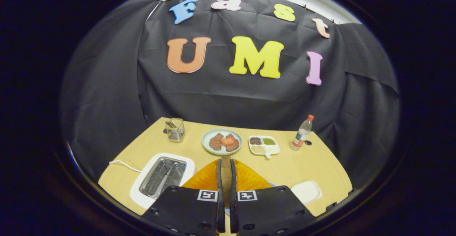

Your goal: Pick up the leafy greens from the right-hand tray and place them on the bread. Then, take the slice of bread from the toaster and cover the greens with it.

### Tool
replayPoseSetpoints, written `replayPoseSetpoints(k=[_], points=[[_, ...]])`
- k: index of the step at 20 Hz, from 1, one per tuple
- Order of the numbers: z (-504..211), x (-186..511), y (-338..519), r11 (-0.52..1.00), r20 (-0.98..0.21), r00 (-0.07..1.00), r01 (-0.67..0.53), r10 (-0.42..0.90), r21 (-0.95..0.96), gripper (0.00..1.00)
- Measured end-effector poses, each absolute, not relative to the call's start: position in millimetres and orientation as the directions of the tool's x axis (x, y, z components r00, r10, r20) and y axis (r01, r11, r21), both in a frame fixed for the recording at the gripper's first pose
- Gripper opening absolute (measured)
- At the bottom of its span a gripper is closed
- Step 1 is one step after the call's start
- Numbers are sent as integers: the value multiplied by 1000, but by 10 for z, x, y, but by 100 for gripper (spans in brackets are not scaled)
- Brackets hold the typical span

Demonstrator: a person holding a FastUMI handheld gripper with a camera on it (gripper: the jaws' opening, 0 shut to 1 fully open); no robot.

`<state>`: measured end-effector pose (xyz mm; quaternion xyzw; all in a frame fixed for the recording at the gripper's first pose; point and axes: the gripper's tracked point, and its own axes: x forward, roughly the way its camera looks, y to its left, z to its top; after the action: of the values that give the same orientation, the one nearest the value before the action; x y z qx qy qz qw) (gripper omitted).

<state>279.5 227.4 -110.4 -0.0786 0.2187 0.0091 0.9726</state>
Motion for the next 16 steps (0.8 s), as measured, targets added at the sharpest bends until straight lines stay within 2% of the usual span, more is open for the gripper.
replayPoseSetpoints(k=[6, 11, 16], points=[[-1769, 2898, 1918, 997, -495, 867, -75, 59, -12, 5], [-2000, 2981, 1529, 987, -482, 862, -112, 156, 119, 6], [-2309, 3049, 1097, 983, -489, 857, -105, 166, 149, 5]])
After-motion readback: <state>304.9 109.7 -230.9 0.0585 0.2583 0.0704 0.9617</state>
